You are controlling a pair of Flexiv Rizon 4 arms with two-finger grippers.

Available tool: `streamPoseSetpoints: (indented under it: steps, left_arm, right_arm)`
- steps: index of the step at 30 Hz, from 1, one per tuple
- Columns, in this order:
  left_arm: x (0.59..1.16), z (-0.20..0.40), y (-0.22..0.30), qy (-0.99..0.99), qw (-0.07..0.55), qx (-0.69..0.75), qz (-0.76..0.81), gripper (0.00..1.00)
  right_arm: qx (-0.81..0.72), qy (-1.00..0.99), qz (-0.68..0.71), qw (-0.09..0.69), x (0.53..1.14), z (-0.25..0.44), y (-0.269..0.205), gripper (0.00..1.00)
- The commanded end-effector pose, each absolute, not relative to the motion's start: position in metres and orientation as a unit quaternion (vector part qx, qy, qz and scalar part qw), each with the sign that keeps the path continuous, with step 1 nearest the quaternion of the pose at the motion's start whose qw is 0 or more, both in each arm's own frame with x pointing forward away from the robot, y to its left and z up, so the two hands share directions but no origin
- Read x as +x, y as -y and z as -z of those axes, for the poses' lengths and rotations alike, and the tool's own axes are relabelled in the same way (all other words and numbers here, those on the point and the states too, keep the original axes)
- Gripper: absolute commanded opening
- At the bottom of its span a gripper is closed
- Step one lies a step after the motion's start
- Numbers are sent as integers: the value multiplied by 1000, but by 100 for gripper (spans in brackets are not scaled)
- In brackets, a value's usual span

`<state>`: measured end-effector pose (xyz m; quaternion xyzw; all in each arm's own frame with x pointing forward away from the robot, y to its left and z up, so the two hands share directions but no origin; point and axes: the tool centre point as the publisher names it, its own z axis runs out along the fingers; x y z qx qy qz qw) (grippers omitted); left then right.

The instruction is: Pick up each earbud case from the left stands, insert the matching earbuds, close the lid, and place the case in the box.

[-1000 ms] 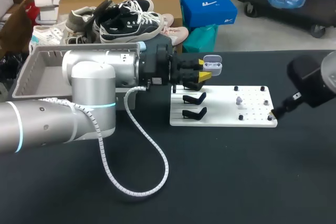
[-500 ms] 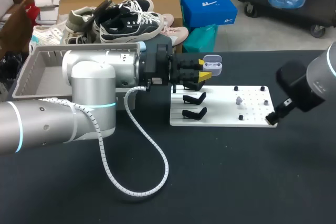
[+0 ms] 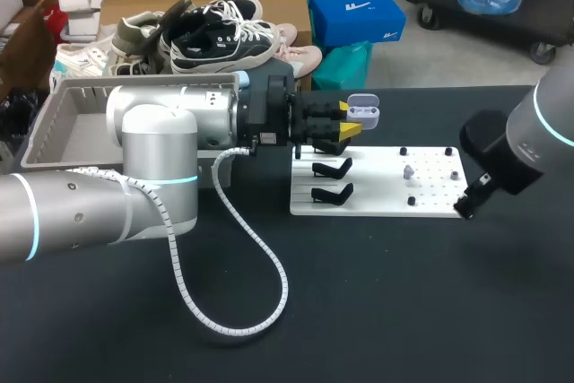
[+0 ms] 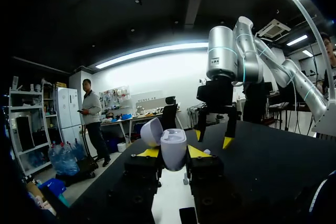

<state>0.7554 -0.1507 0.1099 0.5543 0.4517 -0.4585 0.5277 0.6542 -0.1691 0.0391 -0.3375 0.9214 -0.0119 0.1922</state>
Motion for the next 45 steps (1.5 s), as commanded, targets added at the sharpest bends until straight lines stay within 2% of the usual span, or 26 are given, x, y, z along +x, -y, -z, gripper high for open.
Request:
streamPoseSetpoints:
  steps: [1,10,23,32,35,45]
  left_arm:
    - [756,-109,151,-451,528,554,459,0]
    - [756,-109,151,-451,528,554,459,0]
    - [756,-109,151,-451,528,554,459,0]
    - [756,-109,151,-451,528,554,459,0]
    - [756,-109,151,-451,528,554,459,0]
    - [756,-109,151,-451,528,554,459,0]
  right_arm:
    - [-329,-921,48,203,652,-35,166,85]
    - [-330,-924,30,191,650,-28,166,78]
    - [-336,-924,-4,182,655,-29,165,81]
    - [-336,-924,-3,182,657,-30,162,67]
    - [-336,-925,-4,180,657,-29,162,59]
    - [-333,-927,-7,173,659,-24,163,55]
